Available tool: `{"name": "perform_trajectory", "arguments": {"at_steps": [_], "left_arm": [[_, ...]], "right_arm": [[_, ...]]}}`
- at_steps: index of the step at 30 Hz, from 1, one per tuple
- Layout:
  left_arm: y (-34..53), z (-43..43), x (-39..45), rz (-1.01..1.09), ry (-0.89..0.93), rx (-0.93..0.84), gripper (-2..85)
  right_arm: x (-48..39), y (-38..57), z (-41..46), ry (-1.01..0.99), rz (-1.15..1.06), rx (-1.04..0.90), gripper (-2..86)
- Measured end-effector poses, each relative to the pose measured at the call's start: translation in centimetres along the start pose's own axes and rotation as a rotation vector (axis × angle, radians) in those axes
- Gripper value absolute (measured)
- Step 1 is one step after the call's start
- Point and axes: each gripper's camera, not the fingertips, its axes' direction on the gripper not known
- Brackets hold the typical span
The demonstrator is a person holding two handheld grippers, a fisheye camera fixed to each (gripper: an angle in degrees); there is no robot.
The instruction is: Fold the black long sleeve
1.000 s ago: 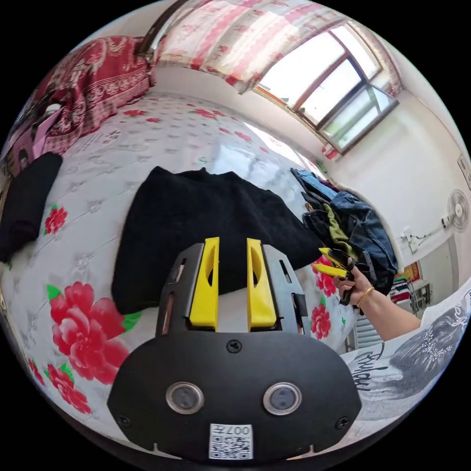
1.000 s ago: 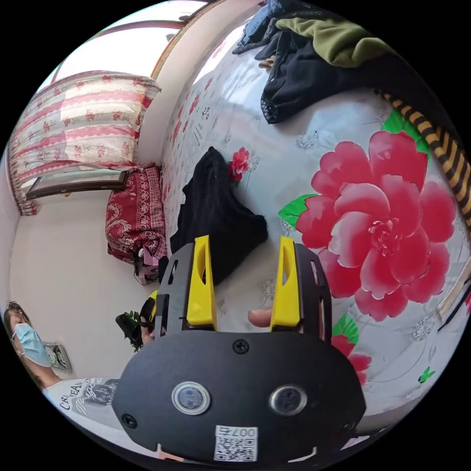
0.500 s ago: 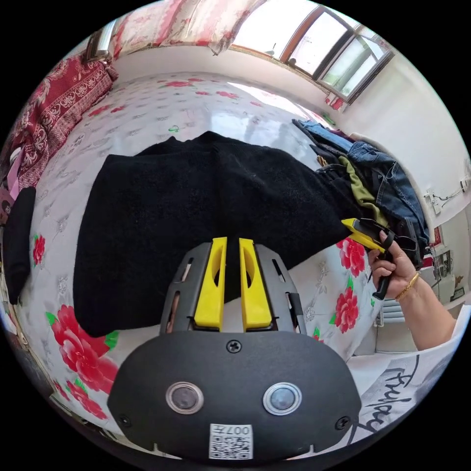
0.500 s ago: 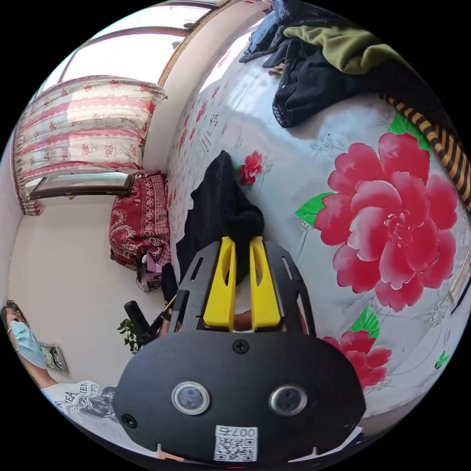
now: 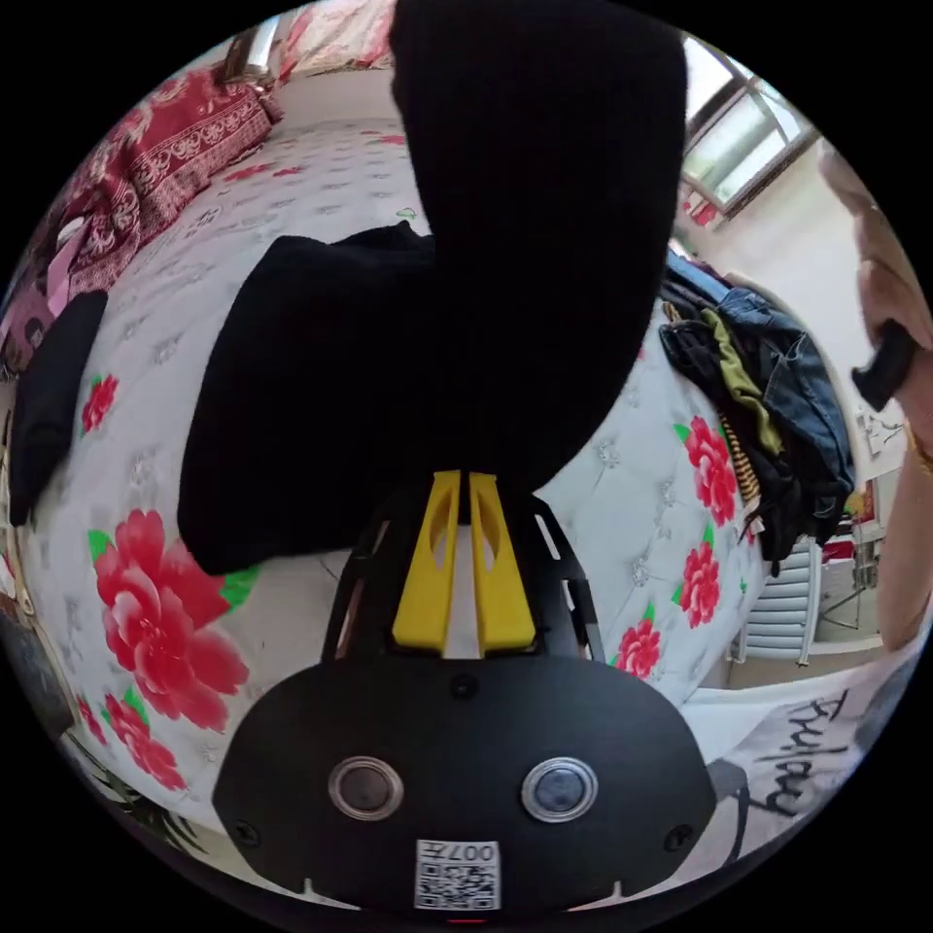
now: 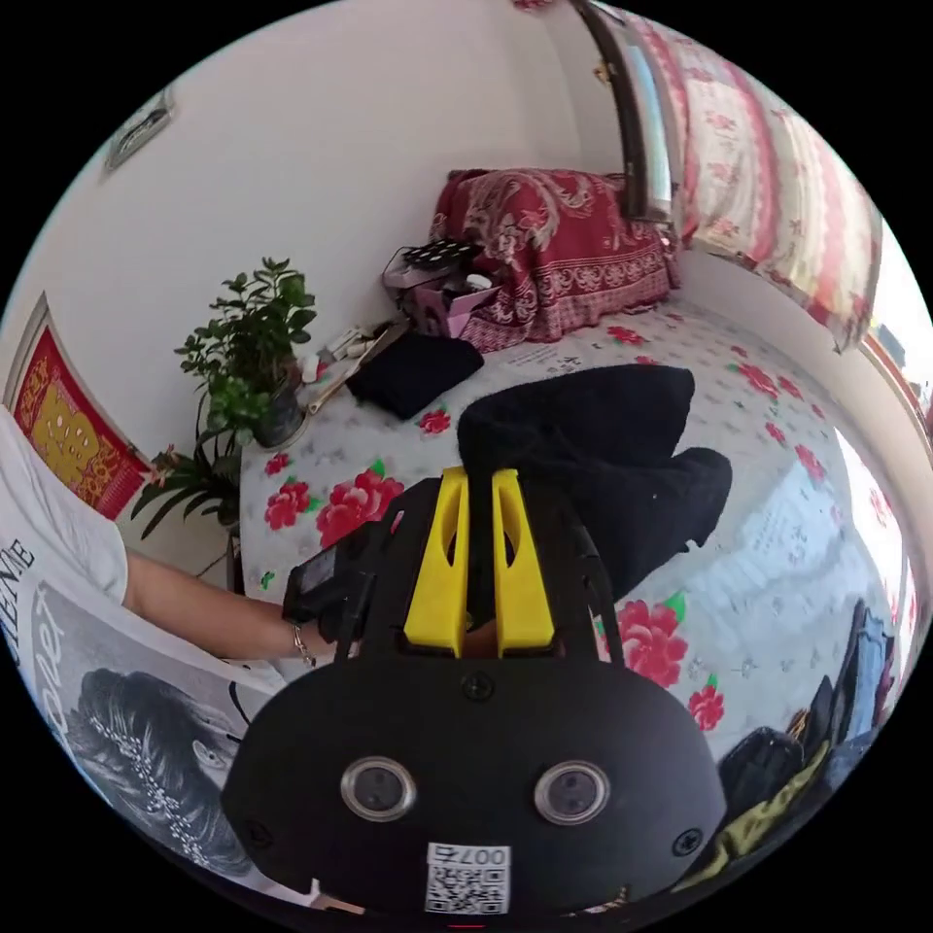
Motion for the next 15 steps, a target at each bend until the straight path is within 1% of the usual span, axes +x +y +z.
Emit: {"name": "perform_trajectory", "arguments": {"at_steps": [1,2,3,4,5,7,10,11,12,13,14,15], "left_arm": [[2.3,-1.1,-1.1,-0.031,0.025,0.020,2.7],[4.5,-2.0,-2.1,-0.065,0.023,0.028,3.6],[5.5,-2.3,-2.6,-0.085,0.022,0.030,3.9],[7.2,-2.9,-3.9,-0.140,0.028,0.030,4.3],[8.4,-3.1,-5.1,-0.192,0.056,0.024,4.6],[9.3,-3.1,-6.7,-0.257,0.119,0.023,5.9],[9.0,-2.8,-8.2,-0.293,0.198,0.045,7.7],[8.4,-2.5,-8.3,-0.286,0.216,0.057,8.2],[8.1,-2.3,-8.3,-0.281,0.222,0.057,8.3],[7.3,-1.7,-8.2,-0.272,0.227,0.048,8.5],[6.6,-1.1,-8.1,-0.269,0.226,0.045,8.7],[6.3,-0.9,-8.1,-0.271,0.226,0.046,8.7]], "right_arm": [[-0.5,-0.2,1.9,-0.029,-0.013,-0.036,3.6],[-1.3,-0.2,6.4,-0.079,-0.023,-0.121,4.0],[-1.7,0.5,11.7,-0.123,-0.014,-0.249,4.6],[-1.7,1.2,14.5,-0.140,-0.008,-0.330,4.9],[-1.6,2.8,19.1,-0.149,0.024,-0.464,5.5],[-2.0,3.7,18.9,-0.123,0.011,-0.368,6.2],[-1.5,2.9,14.8,-0.268,-0.002,-0.276,7.9],[-0.4,3.1,12.2,-0.313,0.024,-0.203,8.5],[1.1,4.0,9.4,-0.308,0.077,-0.105,9.0],[2.1,4.6,8.1,-0.287,0.113,-0.063,9.2],[4.1,6.2,6.0,-0.218,0.202,-0.007,9.7],[6.1,8.2,4.7,-0.132,0.307,0.007,10.3]]}}
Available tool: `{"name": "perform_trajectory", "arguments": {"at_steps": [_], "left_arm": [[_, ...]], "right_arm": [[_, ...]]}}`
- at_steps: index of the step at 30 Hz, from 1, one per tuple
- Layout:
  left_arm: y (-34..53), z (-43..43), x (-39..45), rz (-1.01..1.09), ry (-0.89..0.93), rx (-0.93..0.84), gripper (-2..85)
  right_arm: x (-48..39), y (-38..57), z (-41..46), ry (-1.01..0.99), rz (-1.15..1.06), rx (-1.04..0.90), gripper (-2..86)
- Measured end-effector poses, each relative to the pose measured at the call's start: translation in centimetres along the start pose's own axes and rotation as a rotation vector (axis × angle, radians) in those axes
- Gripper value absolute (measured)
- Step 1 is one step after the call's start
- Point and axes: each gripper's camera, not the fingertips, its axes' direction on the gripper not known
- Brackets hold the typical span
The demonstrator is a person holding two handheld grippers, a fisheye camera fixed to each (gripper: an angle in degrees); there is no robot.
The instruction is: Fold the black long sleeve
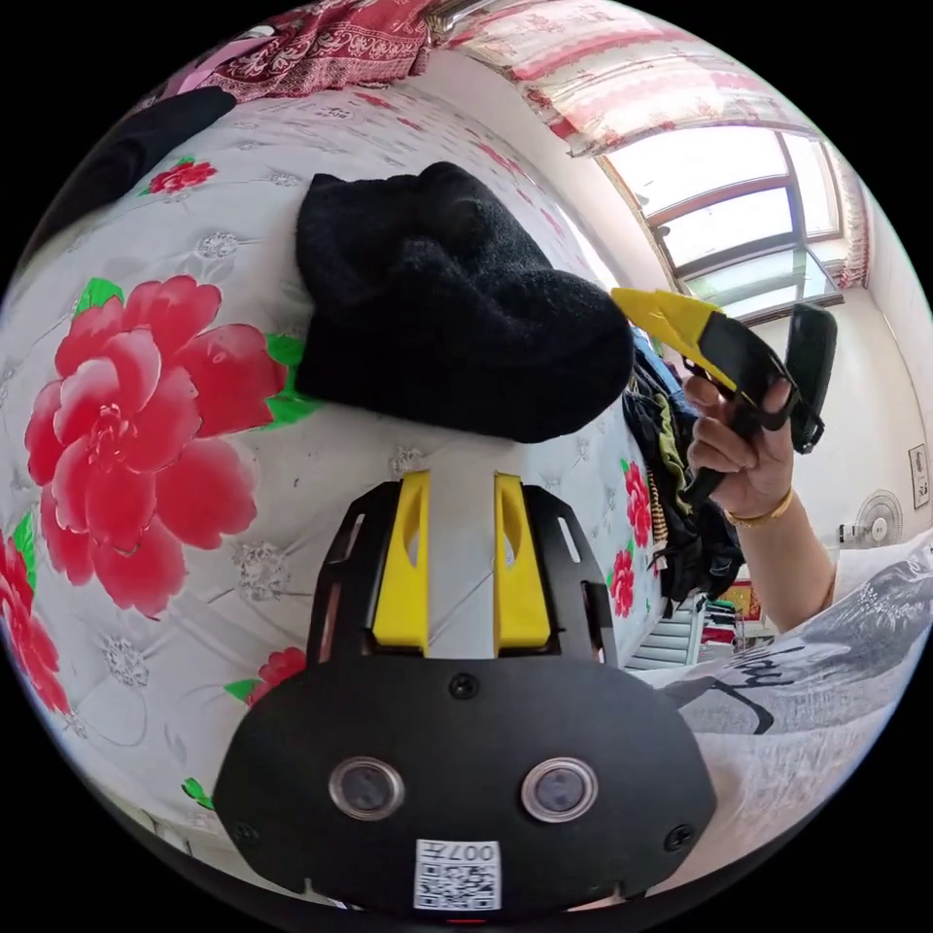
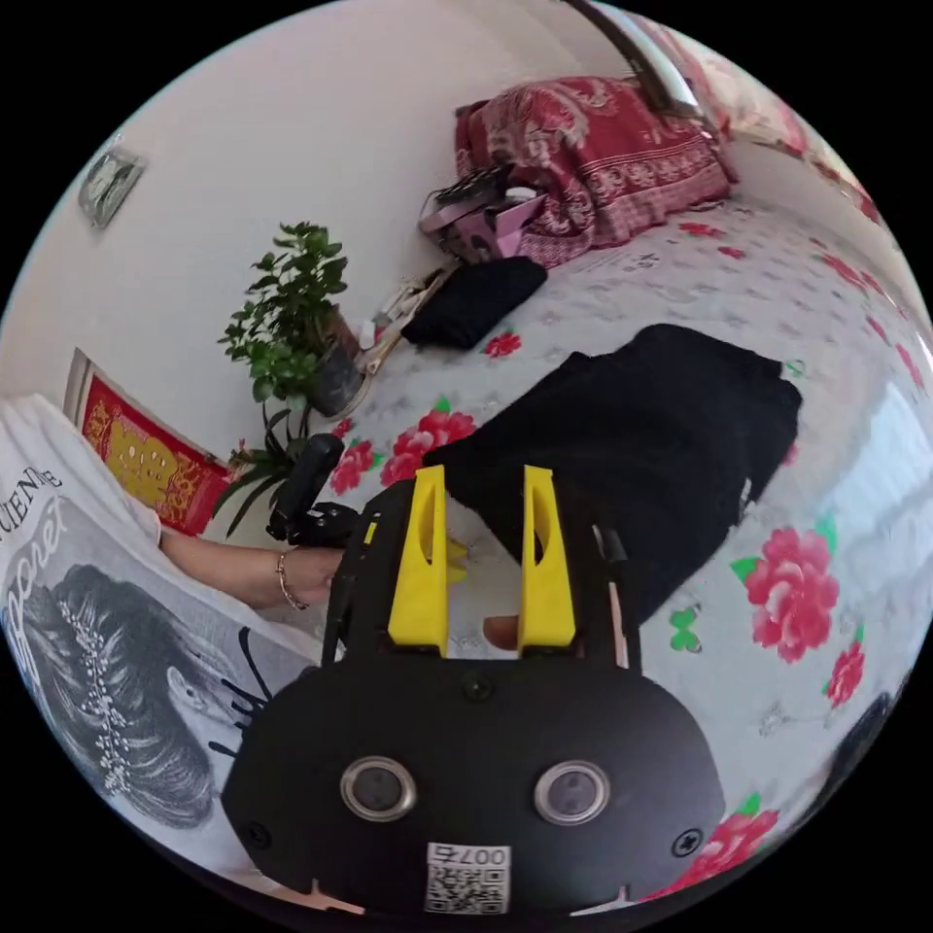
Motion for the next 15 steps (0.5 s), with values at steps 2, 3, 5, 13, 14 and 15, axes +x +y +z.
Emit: {"name": "perform_trajectory", "arguments": {"at_steps": [2,3,5,13,14,15], "left_arm": [[-1.0,1.2,0.0,-0.024,0.004,-0.001,8.8],[-1.3,1.5,0.0,-0.031,0.004,-0.001,8.8],[-2.6,2.2,0.2,-0.038,-0.006,0.011,8.4],[-17.7,3.7,0.5,0.045,-0.162,0.131,6.6],[-22.2,3.9,0.2,0.052,-0.210,0.142,6.8],[-24.4,3.9,0.0,0.056,-0.236,0.140,7.0]], "right_arm": [[3.6,2.3,-0.6,0.090,0.155,-0.029,11.2],[5.7,3.9,-0.1,0.061,0.246,-0.066,11.9],[8.3,5.6,0.9,-0.078,0.383,-0.048,12.7],[12.6,-9.1,9.3,-0.108,0.256,0.071,13.7],[14.5,-13.5,10.6,-0.094,0.268,0.105,13.5],[16.0,-17.7,11.7,-0.067,0.278,0.112,13.4]]}}
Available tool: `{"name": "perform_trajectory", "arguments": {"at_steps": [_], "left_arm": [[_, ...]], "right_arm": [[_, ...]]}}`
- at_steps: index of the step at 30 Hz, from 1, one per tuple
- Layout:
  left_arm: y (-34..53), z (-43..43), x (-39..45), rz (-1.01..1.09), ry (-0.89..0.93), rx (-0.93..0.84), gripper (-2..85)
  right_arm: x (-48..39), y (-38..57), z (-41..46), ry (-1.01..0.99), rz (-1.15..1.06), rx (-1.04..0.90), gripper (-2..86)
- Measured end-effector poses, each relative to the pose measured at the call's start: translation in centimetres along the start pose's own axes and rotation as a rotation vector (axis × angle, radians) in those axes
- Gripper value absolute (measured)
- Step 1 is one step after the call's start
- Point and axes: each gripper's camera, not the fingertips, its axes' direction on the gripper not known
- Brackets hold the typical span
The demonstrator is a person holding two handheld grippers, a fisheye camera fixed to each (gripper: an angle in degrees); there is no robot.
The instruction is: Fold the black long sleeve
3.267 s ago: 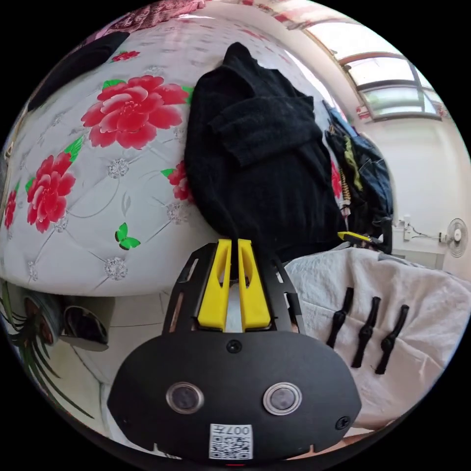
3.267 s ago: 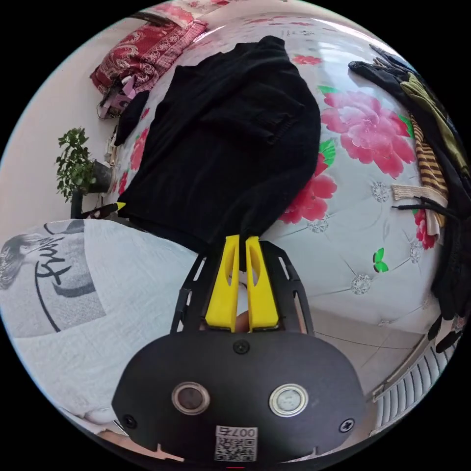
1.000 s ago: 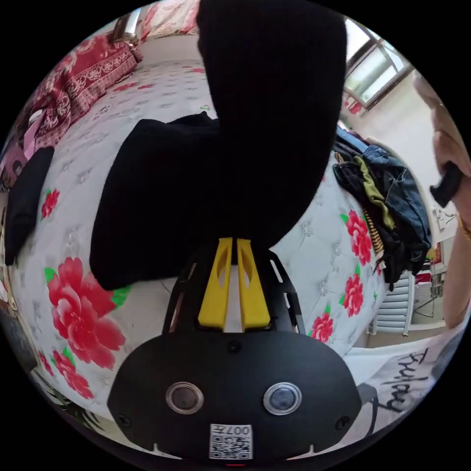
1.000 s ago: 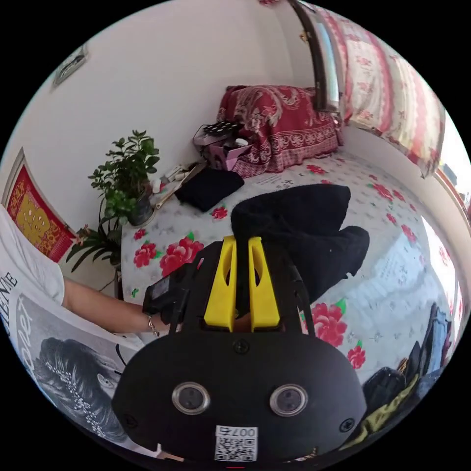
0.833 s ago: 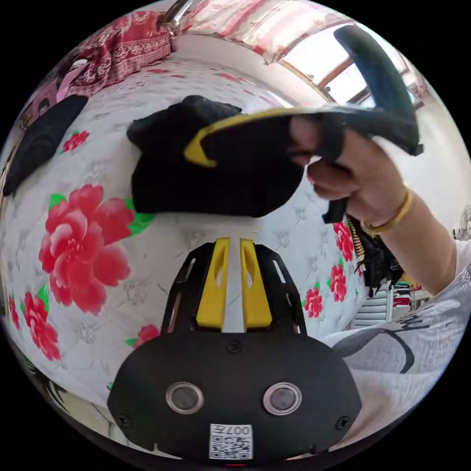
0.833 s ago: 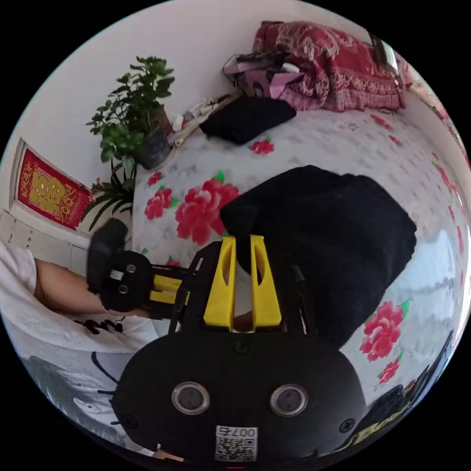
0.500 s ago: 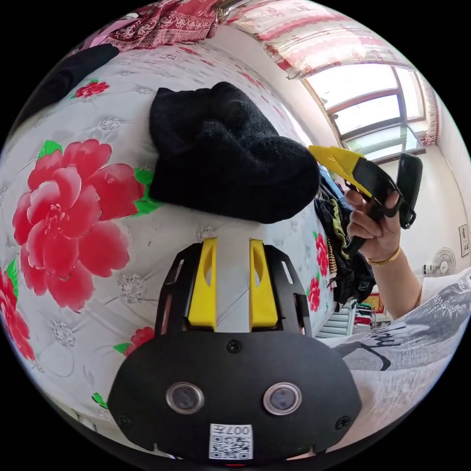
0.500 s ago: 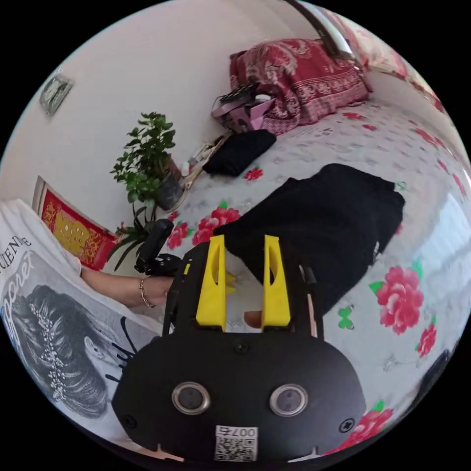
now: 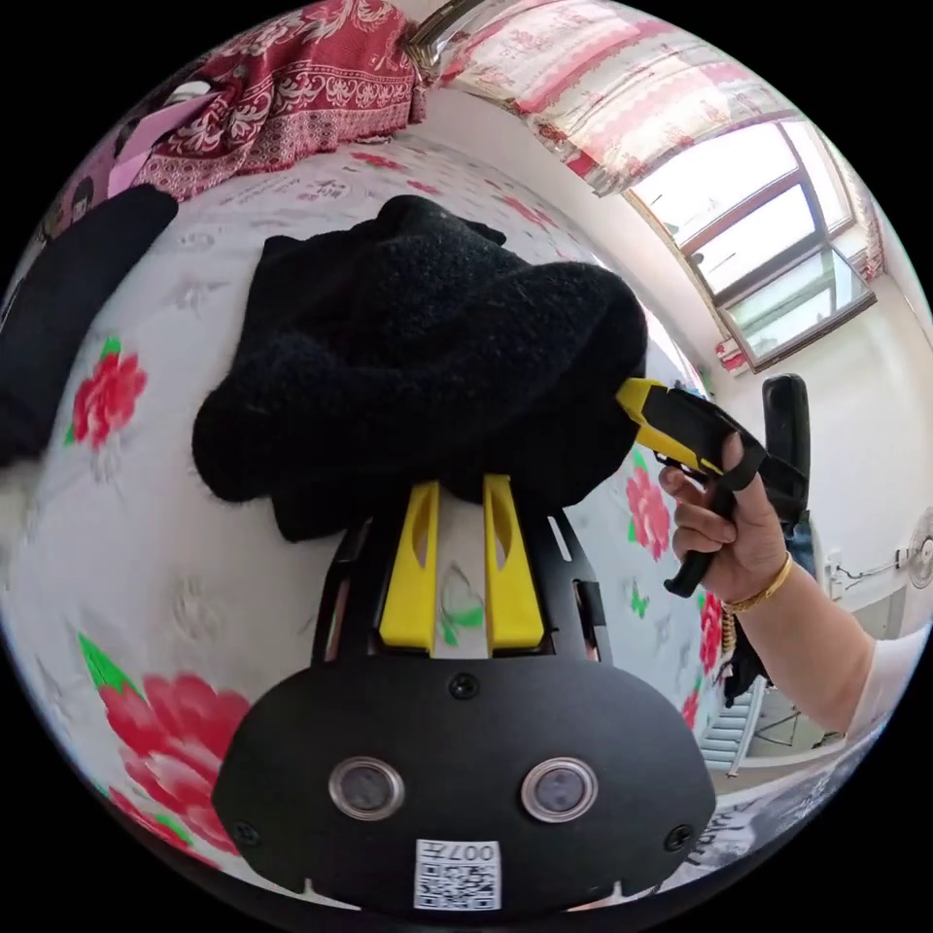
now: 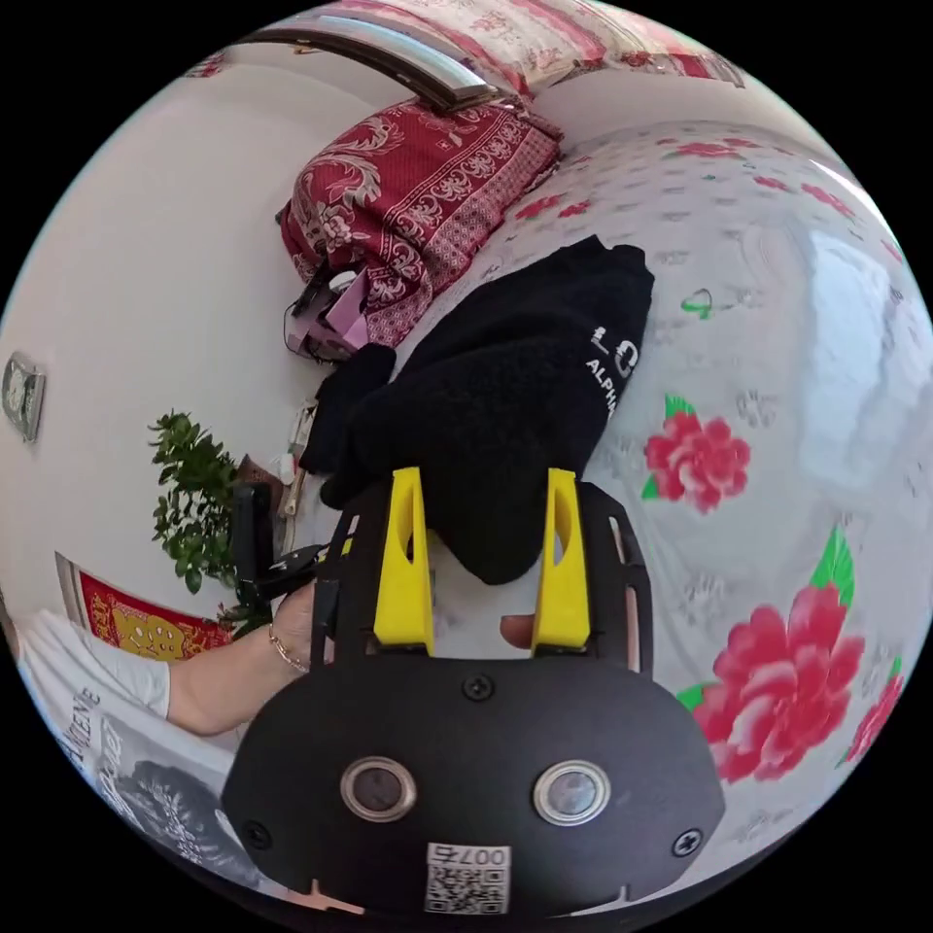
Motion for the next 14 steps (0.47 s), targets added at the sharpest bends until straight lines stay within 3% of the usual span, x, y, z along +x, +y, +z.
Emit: {"name": "perform_trajectory", "arguments": {"at_steps": [4,7,8,10,14], "left_arm": [[-7.6,-0.3,-0.2,0.071,-0.240,-0.046,6.9],[-4.2,-0.6,1.8,0.181,-0.272,-0.090,6.8],[-1.4,0.0,2.8,0.207,-0.286,-0.158,7.1],[3.9,-1.0,5.2,0.294,-0.304,-0.118,7.0],[13.1,-2.8,10.4,0.369,-0.360,-0.232,4.5]], "right_arm": [[-2.4,-7.3,0.5,0.139,-0.094,0.012,12.8],[-5.0,-4.3,-0.7,0.225,-0.250,0.026,12.7],[-5.0,-1.3,-0.9,0.251,-0.275,-0.005,12.7],[-4.0,4.4,-1.5,0.305,-0.259,-0.072,12.6],[-0.2,19.7,-7.1,0.526,-0.039,-0.201,12.1]]}}
